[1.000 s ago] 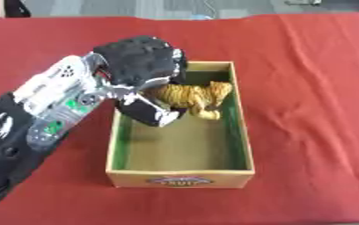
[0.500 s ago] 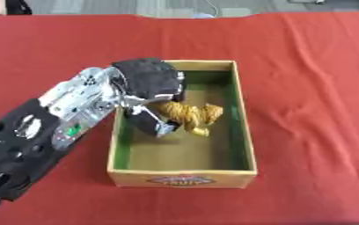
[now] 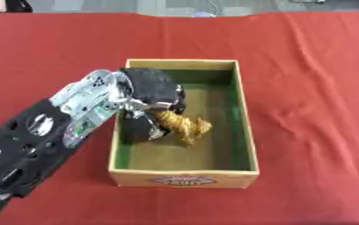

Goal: Pick up objects on the table and place them in the box.

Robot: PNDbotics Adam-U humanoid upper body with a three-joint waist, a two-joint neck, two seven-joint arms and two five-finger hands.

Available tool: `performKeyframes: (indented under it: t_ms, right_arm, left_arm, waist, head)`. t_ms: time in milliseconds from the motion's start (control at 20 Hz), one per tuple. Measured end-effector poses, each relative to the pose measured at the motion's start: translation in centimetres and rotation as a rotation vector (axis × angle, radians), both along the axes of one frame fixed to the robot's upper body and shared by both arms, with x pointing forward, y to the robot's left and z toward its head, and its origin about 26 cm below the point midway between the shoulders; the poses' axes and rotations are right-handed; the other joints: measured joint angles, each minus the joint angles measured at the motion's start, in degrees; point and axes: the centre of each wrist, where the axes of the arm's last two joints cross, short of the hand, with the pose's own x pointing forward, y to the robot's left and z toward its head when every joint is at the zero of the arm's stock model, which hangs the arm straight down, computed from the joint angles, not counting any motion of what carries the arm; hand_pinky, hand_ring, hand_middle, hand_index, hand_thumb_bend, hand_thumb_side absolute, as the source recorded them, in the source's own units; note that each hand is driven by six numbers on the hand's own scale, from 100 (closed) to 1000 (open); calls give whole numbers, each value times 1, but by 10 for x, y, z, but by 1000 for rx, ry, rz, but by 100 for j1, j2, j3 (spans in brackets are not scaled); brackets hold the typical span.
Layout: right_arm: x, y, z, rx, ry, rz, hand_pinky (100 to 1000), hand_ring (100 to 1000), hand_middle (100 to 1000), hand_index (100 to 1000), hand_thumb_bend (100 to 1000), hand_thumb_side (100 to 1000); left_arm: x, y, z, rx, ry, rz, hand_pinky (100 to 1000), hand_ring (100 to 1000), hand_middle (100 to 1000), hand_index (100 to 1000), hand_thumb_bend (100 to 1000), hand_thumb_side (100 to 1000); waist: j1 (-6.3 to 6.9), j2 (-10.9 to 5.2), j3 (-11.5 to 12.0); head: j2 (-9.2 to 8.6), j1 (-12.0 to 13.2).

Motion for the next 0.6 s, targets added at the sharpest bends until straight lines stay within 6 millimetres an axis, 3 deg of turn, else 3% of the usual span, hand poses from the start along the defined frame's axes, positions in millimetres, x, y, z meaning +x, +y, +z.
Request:
performKeyframes:
  t_ms: [100, 200, 300, 600]
  right_arm:
    - [0, 1, 0, -1, 2, 2, 861, 609, 572, 717, 100, 695]
    - [0, 1, 0, -2, 3, 3, 862, 610, 572, 717, 100, 694]
    - [0, 1, 0, -2, 4, 5, 862, 610, 572, 717, 100, 694]
    - [0, 1, -1, -2, 4, 5, 863, 610, 573, 717, 100, 694]
  left_arm:
    - [0, -1, 0, 7, 1, 4, 668, 718, 704, 856, 149, 453]
    - [1, -1, 2, 13, -5, 11, 699, 756, 749, 901, 466, 649]
    - [1, -1, 3, 18, -13, 17, 724, 778, 770, 916, 591, 714]
    - [1, -2, 6, 62, -53, 29, 774, 825, 819, 944, 728, 773]
  waist:
    - [-3, 7, -2]
    - [-8, 13, -4]
    - [-20, 16, -4]
    - [-38, 16, -5]
  head:
    - [-12, 10]
    - [-12, 13]
    - [-13, 17]
    - [-15, 52]
